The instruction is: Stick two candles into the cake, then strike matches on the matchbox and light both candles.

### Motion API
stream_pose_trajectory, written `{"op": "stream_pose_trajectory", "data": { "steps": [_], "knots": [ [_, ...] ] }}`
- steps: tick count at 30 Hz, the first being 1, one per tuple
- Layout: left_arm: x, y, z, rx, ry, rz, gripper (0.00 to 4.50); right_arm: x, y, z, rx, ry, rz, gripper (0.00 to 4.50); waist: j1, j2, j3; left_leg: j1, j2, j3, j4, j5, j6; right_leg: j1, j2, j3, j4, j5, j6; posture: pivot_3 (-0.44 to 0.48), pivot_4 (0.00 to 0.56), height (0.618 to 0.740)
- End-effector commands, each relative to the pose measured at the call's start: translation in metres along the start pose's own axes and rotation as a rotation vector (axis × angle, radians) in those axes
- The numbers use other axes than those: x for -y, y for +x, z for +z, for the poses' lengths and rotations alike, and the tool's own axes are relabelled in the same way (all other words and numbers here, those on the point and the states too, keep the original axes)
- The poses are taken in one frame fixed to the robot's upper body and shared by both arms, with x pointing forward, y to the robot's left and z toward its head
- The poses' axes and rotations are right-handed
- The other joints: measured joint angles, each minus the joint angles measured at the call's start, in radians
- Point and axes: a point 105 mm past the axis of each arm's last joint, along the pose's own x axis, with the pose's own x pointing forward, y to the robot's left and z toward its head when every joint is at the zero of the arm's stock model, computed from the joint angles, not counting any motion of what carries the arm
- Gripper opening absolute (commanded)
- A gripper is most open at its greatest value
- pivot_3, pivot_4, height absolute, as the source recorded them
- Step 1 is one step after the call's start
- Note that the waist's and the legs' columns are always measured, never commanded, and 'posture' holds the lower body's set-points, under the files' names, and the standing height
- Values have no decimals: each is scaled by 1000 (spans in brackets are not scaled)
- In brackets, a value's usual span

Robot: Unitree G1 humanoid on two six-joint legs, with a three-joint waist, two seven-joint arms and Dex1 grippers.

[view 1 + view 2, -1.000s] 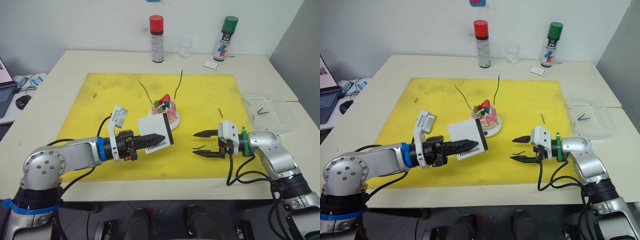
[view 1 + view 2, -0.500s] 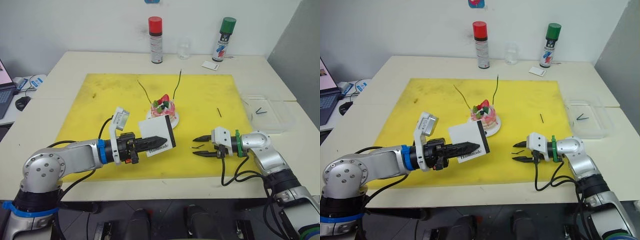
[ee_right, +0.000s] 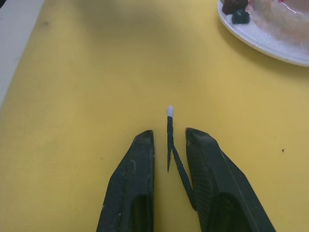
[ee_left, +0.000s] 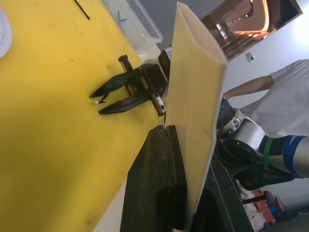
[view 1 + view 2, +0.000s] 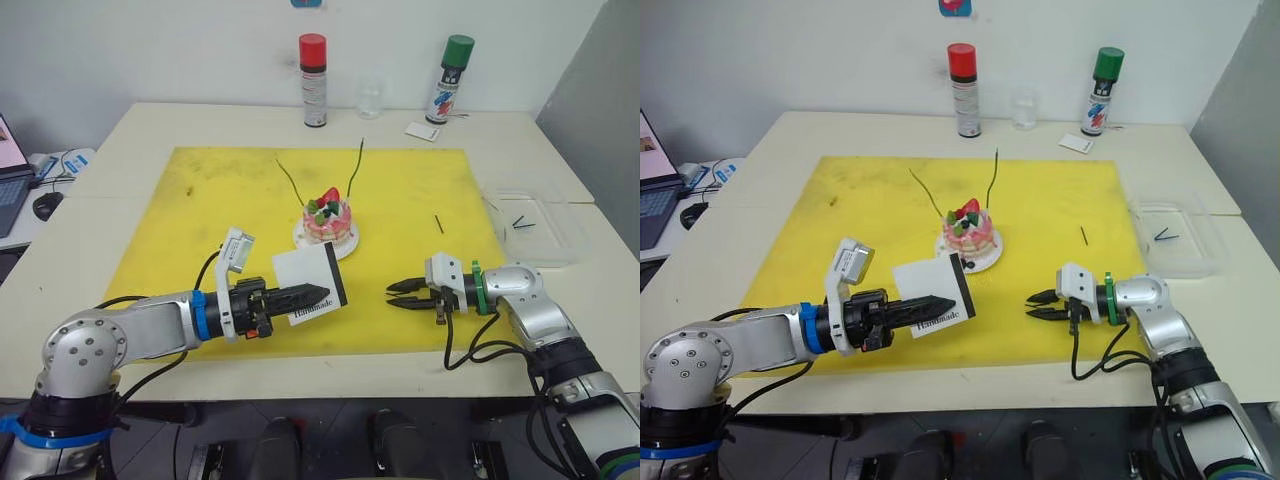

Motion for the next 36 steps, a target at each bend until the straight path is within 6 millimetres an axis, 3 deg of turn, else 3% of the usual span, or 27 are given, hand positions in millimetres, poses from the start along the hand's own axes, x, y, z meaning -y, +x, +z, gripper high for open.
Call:
{"op": "stream_pose_trajectory", "data": {
  "steps": [1,7,13,19,36],
  "knots": [
    [9,-3,6,32,34,-26,0,10,-6,1,-3,-1,-59,1050,0,0,0,0,0,0,0,0,0,0,0,0,0,0,0,0,150,740],
    [10,-3,6,42,29,-31,0,15,-3,14,37,-5,-48,1050,-1,0,0,0,0,0,0,0,0,0,0,0,0,0,0,0,150,740],
    [15,-6,2,36,9,-61,0,8,-3,11,13,-97,51,1050,0,0,0,-1,0,0,0,0,0,-1,0,0,0,0,0,0,150,740],
    [19,-7,1,33,-2,-77,0,15,-8,27,69,-137,96,1050,-1,0,0,-1,0,0,-1,0,0,-1,0,0,-1,0,0,0,150,740],
    [22,-6,0,48,-4,-78,0,15,-5,15,46,-125,137,1050,0,0,0,-1,0,0,-1,0,0,-1,0,0,-1,-1,-1,0,150,740]
  ]
}}
